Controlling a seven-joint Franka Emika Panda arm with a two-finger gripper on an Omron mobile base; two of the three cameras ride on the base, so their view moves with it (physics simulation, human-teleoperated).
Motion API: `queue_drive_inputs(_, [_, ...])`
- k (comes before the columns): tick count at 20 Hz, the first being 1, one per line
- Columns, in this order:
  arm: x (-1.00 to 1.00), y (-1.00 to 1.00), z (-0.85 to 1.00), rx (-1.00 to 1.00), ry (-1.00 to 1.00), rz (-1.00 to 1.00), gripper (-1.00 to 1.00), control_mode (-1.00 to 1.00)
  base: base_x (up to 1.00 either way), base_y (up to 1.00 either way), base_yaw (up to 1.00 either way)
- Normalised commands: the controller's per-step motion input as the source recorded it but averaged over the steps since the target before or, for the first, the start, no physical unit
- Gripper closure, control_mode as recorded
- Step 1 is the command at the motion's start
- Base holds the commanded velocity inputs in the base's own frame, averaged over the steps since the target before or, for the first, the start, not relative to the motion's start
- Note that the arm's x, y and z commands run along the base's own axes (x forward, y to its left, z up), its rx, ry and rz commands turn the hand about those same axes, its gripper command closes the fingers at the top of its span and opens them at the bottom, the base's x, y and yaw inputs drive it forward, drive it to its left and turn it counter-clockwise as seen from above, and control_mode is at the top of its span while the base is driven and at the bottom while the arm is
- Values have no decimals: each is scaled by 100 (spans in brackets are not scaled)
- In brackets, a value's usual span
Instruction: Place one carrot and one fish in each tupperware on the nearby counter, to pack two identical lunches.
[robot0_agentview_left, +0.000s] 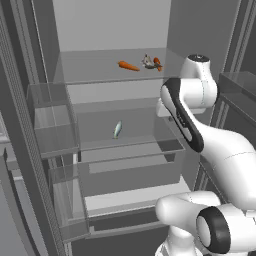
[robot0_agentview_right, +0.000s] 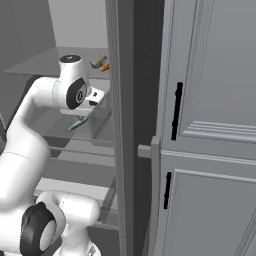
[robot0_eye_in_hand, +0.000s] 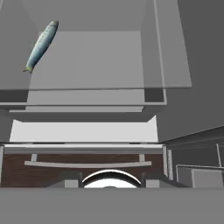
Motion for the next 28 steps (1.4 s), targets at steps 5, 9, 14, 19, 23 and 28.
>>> queue_drive_inputs(5, [-2,61,-18,-1,-3,-4,-100,-100,0,0,0])
queue_drive_inputs(9, [8,100,-54,0,-4,-9,-100,-100,0,0,0])
queue_drive_inputs(14, [44,93,-40,2,-6,-8,-100,-100,0,0,0])
queue_drive_inputs(19, [92,66,-8,1,1,-6,-100,-100,0,0,0])
queue_drive_inputs(23, [97,22,-22,-2,0,-1,-100,-100,0,0,0])
queue_drive_inputs(28, [91,-1,-38,0,0,0,-100,-100,0,0,0])
